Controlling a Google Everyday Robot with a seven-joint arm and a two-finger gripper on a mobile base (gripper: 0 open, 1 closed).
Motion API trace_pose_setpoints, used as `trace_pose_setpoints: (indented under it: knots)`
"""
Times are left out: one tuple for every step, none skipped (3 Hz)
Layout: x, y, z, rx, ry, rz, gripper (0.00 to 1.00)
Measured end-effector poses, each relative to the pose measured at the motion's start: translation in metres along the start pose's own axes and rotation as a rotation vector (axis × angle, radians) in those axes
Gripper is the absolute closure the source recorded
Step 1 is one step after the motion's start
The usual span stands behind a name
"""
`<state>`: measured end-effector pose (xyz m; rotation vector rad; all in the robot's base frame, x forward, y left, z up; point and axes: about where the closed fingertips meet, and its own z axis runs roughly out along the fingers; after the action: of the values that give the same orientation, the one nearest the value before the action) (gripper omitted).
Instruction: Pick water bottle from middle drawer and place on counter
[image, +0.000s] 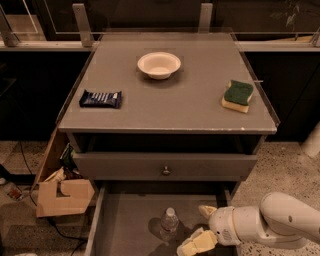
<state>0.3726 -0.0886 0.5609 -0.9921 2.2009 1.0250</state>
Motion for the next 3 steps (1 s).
trace_pose_setpoints:
  knots:
    - [0.003, -0.007, 0.038, -0.005, -0.019, 0.025, 0.00]
    - [0.003, -0.008, 0.038, -0.005, -0.020, 0.025, 0.00]
    - [-0.016, -0.017, 0.059, 0.009, -0.102, 0.024, 0.00]
